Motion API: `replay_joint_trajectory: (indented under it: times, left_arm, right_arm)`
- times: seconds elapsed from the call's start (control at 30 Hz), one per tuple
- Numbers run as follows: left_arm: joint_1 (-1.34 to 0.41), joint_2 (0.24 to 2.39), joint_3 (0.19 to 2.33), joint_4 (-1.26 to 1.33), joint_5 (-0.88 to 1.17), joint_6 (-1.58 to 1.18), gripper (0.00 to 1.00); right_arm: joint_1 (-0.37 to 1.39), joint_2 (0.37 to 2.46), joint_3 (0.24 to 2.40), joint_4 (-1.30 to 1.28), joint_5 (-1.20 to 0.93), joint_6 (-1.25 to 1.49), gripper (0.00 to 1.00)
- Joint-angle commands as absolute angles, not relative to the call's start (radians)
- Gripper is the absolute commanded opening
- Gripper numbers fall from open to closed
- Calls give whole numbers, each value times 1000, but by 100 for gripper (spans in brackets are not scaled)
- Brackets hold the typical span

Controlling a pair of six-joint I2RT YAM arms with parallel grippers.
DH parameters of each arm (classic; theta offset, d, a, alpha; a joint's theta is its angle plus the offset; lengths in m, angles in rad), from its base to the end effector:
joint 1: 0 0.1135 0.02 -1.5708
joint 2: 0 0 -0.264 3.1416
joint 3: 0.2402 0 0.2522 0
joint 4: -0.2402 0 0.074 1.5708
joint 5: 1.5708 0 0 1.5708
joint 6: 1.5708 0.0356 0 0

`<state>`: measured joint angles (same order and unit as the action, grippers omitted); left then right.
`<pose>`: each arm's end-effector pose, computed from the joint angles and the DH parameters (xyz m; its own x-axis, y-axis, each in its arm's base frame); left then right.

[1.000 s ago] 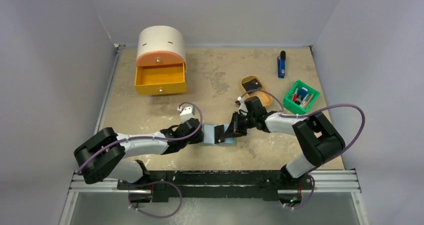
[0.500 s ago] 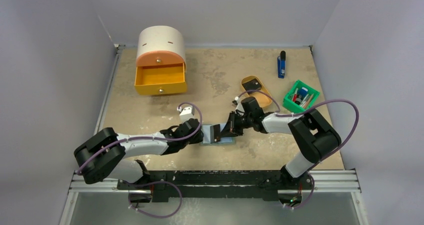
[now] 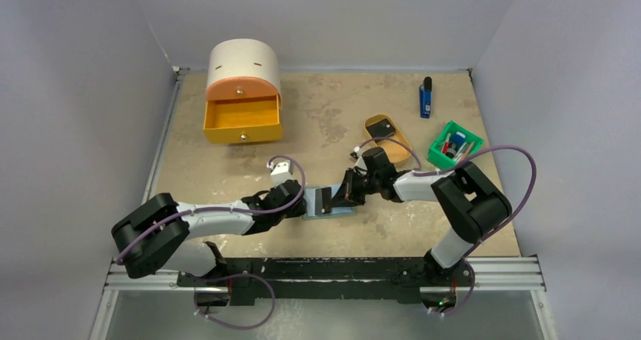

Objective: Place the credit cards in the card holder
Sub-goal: Insert the credit card into the card holder.

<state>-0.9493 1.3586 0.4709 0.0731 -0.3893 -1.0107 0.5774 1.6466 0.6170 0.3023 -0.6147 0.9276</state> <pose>0.1501 -0.1864 0.1417 -0.7338 -0.3215 -0.5984 -0.0398 0.8997 -0.4346 0.2356 0.1780 0.1292 -0.9798 0.1419 -0.1412 -0.0382 0.5599 0.8277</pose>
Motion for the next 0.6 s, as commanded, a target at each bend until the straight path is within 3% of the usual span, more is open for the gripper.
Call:
replay_joint_trajectory:
  times: [0.0, 0.37, 0.57]
  left_arm:
    - [-947, 1363, 443, 28, -410, -1008, 20]
    - [-946, 1181, 462, -189, -525, -1013, 24]
    - [-946, 1157, 472, -124, -504, -992, 25]
  right_arm:
    - [584, 1658, 619, 335, -571, 947, 0]
    - [592, 1706, 642, 267, -565, 882, 0]
    - [597, 1704, 675, 222, -566, 836, 0]
